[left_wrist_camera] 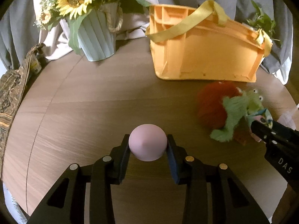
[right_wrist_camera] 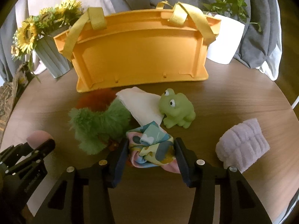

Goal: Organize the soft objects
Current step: 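Carry the pink ball with the left tool while the right tool carries the cloth to the crate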

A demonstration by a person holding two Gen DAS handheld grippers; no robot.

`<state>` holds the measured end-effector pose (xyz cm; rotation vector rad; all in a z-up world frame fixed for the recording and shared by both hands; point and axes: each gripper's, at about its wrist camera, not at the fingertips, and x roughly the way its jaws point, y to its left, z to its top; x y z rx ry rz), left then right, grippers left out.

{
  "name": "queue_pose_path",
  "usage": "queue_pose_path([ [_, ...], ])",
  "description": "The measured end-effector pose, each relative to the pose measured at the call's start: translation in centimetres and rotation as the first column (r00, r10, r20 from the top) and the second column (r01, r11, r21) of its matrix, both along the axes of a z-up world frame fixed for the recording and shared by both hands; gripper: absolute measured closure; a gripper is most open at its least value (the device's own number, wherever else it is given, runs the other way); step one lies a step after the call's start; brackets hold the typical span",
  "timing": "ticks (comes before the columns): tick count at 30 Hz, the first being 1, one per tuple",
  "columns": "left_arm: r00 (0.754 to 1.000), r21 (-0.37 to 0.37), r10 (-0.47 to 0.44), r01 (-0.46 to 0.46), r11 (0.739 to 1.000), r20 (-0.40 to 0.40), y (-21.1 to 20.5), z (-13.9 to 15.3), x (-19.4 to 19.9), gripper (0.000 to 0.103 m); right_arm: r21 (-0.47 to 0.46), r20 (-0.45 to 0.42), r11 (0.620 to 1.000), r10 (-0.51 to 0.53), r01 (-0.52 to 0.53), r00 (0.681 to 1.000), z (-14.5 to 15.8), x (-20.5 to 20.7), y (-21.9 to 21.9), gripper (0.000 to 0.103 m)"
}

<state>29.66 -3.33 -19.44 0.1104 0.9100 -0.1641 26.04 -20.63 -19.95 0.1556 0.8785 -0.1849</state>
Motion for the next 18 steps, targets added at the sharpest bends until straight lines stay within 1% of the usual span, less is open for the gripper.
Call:
queue_pose_path([
  [9, 0.998, -0.020, -0.031, 0.032, 0.999, 0.061, -0.8, 3.0, -1.0, 0.066, 0.009, 0.048, 1.000, 0.002, -0.003, 0.999, 2.3, -1.2, -0.4, 0.053],
  [18, 0.989, -0.005, -0.056, 0.058, 0.998, 0.134, -1.9, 6.6, -1.6, 0.066, 0.008, 0.128, 1.000, -0.002, 0.001, 0.992, 5.6, -2.1, -1.1, 0.053],
])
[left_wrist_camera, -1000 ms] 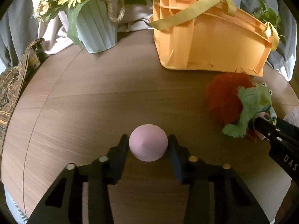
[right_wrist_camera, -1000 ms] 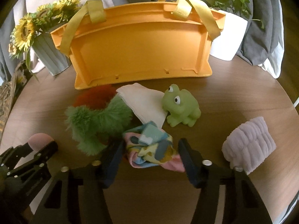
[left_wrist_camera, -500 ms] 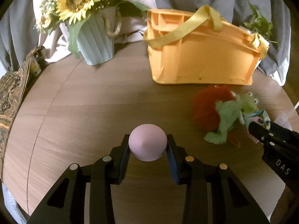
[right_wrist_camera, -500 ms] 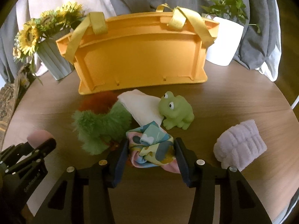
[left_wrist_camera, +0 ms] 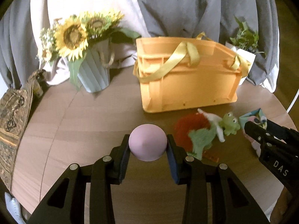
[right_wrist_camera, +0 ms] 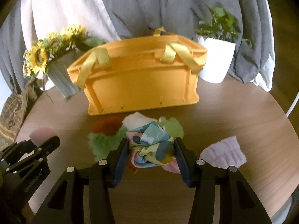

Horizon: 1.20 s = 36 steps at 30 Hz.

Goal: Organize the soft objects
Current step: 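Carry the pink ball with the left tool while the right tool carries the cloth to the crate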

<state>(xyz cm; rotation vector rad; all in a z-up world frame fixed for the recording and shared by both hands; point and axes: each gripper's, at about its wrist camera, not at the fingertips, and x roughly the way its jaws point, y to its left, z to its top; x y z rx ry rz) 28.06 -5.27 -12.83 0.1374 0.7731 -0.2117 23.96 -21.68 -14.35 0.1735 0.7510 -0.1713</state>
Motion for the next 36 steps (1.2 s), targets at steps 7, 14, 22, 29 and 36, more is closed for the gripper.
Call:
queue_pose_path([
  [7, 0.998, -0.010, -0.008, 0.008, 1.000, 0.055, -1.0, 2.7, 0.0, 0.066, 0.001, 0.059, 1.000, 0.000, 0.000, 0.998, 2.5, -0.2, -0.8, 0.053],
  [14, 0.995, -0.040, -0.012, 0.016, 0.999, 0.099, -1.9, 4.9, 0.3, 0.066, -0.002, 0.116, 1.000, 0.004, -0.004, 0.993, 4.7, -0.1, -1.8, 0.053],
  [22, 0.992, -0.075, -0.007, 0.016, 0.997, 0.123, -2.8, 6.7, 0.7, 0.066, -0.002, 0.170, 1.000, 0.018, -0.018, 0.985, 6.6, 0.1, -2.8, 0.053],
  [29, 0.987, -0.101, -0.003, 0.019, 0.995, 0.159, -3.5, 8.2, 1.1, 0.066, -0.012, 0.222, 0.999, 0.031, -0.030, 0.975, 8.0, 0.4, -3.6, 0.053],
  [36, 0.979, -0.118, 0.006, 0.018, 0.993, 0.202, -4.5, 9.6, 1.4, 0.066, -0.031, 0.271, 0.999, 0.044, -0.037, 0.962, 9.4, 0.8, -4.4, 0.053],
])
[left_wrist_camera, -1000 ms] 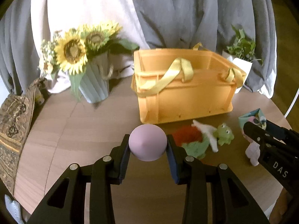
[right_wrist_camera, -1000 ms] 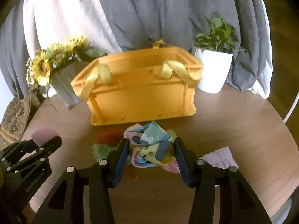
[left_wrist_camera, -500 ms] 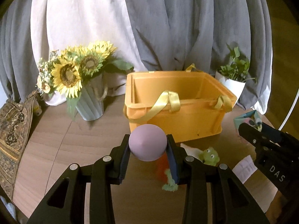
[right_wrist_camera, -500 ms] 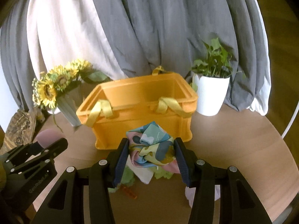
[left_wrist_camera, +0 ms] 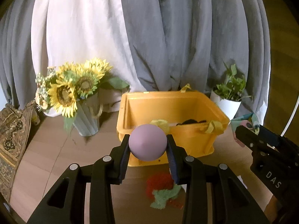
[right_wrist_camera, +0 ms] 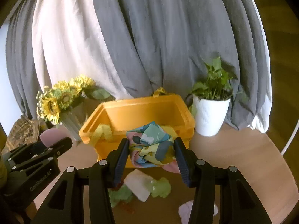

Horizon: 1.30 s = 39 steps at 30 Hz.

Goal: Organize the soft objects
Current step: 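Carry the pink ball with the left tool while the right tool carries the cloth to the crate, then lower both tools into the crate and release the ball and the cloth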

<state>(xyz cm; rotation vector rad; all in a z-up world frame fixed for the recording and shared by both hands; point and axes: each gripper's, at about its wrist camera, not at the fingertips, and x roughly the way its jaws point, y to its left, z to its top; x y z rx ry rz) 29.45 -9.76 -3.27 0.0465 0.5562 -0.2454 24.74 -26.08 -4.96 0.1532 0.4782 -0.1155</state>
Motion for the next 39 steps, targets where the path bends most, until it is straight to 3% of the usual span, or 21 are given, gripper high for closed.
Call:
queue_pose_path([
  [20, 0.995, -0.009, -0.005, 0.006, 1.000, 0.099, -2.4, 2.9, 4.1, 0.066, -0.024, 0.126, 1.000, -0.002, 0.005, 0.992, 3.1, 3.4, -2.3, 0.053],
  [39, 0.996, 0.029, 0.029, -0.032, 0.999, 0.079, -3.2, 1.4, 11.6, 0.066, -0.038, 0.077, 0.998, 0.044, -0.041, 0.996, 2.2, 11.9, -2.5, 0.053],
])
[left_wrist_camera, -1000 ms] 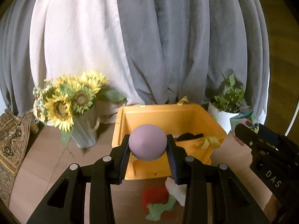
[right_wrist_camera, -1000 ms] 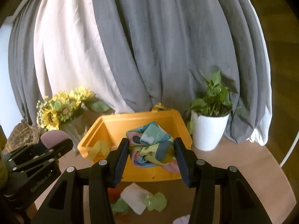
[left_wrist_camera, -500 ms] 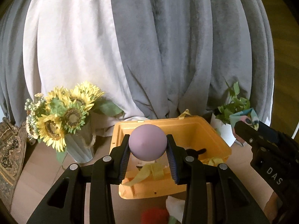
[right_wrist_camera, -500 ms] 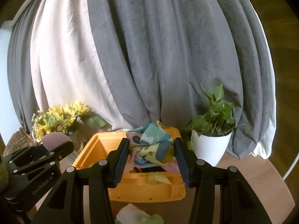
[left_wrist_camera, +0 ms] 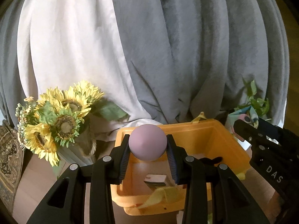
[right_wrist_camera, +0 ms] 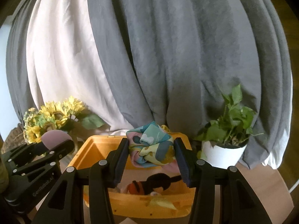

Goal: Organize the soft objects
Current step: 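Lower both tools into the crate and release the ball and the cloth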

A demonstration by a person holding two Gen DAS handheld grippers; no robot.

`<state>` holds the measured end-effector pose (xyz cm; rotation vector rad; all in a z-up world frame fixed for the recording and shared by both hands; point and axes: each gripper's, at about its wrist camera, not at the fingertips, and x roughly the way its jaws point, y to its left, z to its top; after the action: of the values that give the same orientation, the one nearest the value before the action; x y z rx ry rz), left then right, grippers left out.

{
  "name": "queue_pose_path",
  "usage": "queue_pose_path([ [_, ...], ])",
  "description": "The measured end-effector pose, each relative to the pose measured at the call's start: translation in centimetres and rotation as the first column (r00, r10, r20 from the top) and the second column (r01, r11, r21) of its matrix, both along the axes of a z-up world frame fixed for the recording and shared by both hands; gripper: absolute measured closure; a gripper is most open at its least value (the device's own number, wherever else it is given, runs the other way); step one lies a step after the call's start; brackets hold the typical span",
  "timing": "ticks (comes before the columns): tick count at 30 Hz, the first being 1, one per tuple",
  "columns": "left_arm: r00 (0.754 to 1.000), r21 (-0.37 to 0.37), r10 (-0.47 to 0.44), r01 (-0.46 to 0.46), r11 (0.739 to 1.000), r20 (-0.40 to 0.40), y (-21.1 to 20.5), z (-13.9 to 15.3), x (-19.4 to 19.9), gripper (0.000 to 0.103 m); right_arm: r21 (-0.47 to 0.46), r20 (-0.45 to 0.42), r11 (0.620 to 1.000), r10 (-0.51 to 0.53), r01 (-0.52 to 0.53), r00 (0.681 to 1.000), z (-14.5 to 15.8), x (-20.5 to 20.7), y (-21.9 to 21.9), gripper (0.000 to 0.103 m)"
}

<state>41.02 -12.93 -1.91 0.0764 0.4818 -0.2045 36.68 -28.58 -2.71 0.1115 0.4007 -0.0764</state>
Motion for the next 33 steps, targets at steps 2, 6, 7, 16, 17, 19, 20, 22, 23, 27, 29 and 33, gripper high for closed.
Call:
queue_pose_path([
  [2, 1.000, 0.008, 0.003, -0.003, 1.000, -0.006, -0.1, -0.3, 0.8, 0.066, 0.006, -0.022, 1.000, 0.009, -0.009, 1.000, -0.4, 1.1, -0.2, 0.053],
  [6, 1.000, 0.027, 0.010, -0.009, 1.000, -0.019, -0.4, -1.2, 2.5, 0.066, 0.034, -0.065, 0.999, 0.029, -0.026, 0.997, -1.2, 3.0, -0.5, 0.053],
  [7, 1.000, 0.025, 0.006, -0.005, 1.000, -0.027, -0.5, -1.4, 2.9, 0.066, 0.037, -0.076, 0.999, 0.033, -0.031, 0.997, -1.4, 3.4, -0.6, 0.053],
  [16, 0.991, 0.035, -0.033, 0.038, 0.999, -0.132, -1.6, -3.9, 6.9, 0.066, 0.055, -0.180, 0.998, 0.042, -0.033, 0.983, -3.5, 7.2, -0.7, 0.053],
  [17, 0.989, 0.038, -0.038, 0.044, 0.998, -0.140, -1.7, -4.1, 7.3, 0.066, 0.056, -0.193, 0.998, 0.044, -0.034, 0.980, -3.7, 7.6, -0.7, 0.053],
  [19, 0.985, 0.052, -0.045, 0.054, 0.997, -0.164, -1.9, -4.7, 8.0, 0.066, 0.059, -0.221, 0.998, 0.048, -0.035, 0.974, -4.2, 8.5, -0.7, 0.052],
  [20, 0.983, 0.053, -0.052, 0.062, 0.997, -0.174, -2.1, -5.0, 8.3, 0.066, 0.059, -0.234, 0.998, 0.049, -0.036, 0.971, -4.5, 8.9, -0.8, 0.052],
  [22, 0.980, 0.056, -0.054, 0.066, 0.996, -0.192, -2.3, -5.5, 9.0, 0.060, 0.063, -0.264, 0.997, 0.056, -0.041, 0.963, -5.0, 9.6, -1.0, 0.052],
  [23, 0.979, 0.054, -0.056, 0.067, 0.996, -0.196, -2.3, -5.6, 9.1, 0.056, 0.064, -0.272, 0.997, 0.057, -0.041, 0.961, -5.1, 9.9, -1.0, 0.051],
  [27, 0.979, 0.037, -0.060, 0.069, 0.997, -0.197, -2.2, -5.8, 9.4, 0.037, 0.073, -0.300, 0.997, 0.056, -0.035, 0.952, -5.7, 10.4, -1.4, 0.040],
  [29, 0.979, 0.040, -0.055, 0.064, 0.997, -0.196, -2.1, -5.8, 9.3, 0.036, 0.064, -0.298, 0.997, 0.048, -0.030, 0.953, -5.6, 10.3, -1.4, 0.039],
  [33, 0.981, 0.033, -0.049, 0.056, 0.998, -0.189, -1.8, -5.4, 8.6, 0.031, 0.059, -0.296, 0.998, 0.026, -0.009, 0.955, -5.4, 9.8, -1.9, 0.039],
])
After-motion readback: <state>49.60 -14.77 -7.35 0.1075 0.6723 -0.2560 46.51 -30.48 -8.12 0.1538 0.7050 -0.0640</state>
